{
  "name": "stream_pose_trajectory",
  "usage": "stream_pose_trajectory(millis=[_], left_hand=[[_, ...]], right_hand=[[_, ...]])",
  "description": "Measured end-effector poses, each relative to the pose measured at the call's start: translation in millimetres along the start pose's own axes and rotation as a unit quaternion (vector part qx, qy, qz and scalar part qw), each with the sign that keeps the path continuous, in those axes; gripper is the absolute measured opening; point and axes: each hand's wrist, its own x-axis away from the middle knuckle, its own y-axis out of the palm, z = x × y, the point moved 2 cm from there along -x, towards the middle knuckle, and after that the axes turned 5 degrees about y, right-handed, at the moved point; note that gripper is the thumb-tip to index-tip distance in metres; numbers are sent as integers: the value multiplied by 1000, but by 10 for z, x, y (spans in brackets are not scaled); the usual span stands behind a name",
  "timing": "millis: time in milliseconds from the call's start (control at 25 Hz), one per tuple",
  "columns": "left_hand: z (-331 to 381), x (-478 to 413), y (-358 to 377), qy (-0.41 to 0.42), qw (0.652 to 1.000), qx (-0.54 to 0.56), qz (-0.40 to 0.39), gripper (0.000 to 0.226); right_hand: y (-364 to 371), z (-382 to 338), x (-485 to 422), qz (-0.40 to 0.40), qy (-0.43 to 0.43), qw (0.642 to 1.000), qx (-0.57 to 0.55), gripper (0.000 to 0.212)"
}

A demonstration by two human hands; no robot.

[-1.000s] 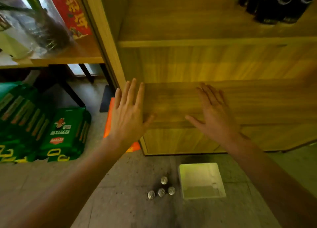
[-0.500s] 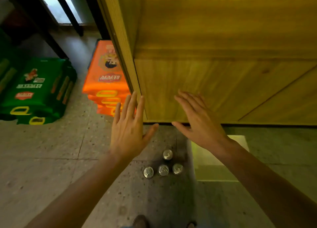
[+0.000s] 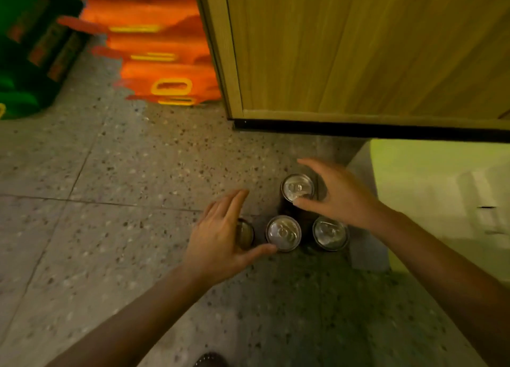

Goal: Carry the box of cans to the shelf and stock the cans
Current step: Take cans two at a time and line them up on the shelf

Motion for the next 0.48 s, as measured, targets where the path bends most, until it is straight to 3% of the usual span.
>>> stream_pose_trajectory(millis=[240, 480], left_hand=[[-131, 117, 206, -59, 997, 44, 14, 88], [-102, 8, -16, -51, 996, 59, 43, 64]], right_hand=[[214, 58, -98, -24, 1, 999, -48, 73], [32, -58, -150, 25, 20, 998, -58, 63]])
